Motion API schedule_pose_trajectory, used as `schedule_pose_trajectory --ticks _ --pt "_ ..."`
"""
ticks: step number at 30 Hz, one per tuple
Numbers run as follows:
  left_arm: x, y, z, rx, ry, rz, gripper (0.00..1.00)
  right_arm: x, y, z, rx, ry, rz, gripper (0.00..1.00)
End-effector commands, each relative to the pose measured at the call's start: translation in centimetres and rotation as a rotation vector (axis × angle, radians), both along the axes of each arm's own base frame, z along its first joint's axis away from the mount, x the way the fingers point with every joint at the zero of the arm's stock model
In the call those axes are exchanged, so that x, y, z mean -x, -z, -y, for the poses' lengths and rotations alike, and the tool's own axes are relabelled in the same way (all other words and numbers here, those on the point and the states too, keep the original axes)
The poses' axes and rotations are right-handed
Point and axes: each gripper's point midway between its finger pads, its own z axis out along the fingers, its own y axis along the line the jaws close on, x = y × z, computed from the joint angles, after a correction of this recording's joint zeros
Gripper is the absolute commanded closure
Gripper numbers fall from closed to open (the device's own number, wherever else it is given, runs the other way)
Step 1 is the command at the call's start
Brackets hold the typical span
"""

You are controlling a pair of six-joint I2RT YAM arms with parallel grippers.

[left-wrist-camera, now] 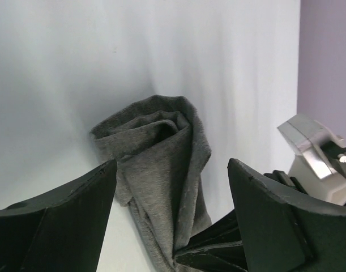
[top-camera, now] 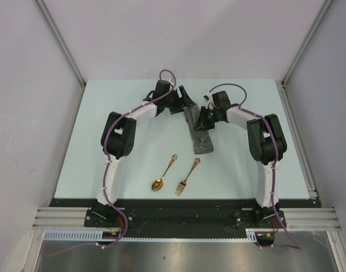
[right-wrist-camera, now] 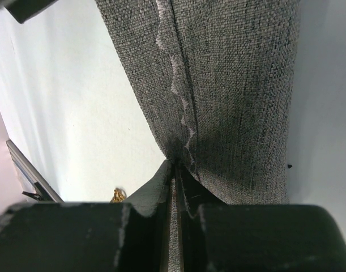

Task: Fold the napkin into a case and place the utensils inside
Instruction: Fold the 2/3-rectangle-folded napkin at the center of the board.

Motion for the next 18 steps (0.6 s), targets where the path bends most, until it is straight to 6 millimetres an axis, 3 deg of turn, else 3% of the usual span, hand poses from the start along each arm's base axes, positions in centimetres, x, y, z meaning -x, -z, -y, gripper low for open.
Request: schedule_pose_trajectory --ticks 1,3,10,18 --pt "0.0 -1.7 -0.4 -0.059 -0.011 0.068 0.16 -0.6 -0.9 -0.7 -0.017 -0.027 0.029 0.91" --pt "0.0 -2.4 -0.6 -0.065 -0.02 0.092 0.16 -0.8 -0.9 -0.6 -0.018 -0.026 0.03 0.91" --pt "0.0 -1.1 0.5 -0.03 0.004 0.053 0.24 -0.7 -0.9 -0.8 -0.021 -0.026 0.028 0.91" --pt "-0.7 -1.8 1.4 0.015 0.014 0.066 0.42 -0.6 -0.9 -0.9 -0.018 -0.034 0.028 0.91"
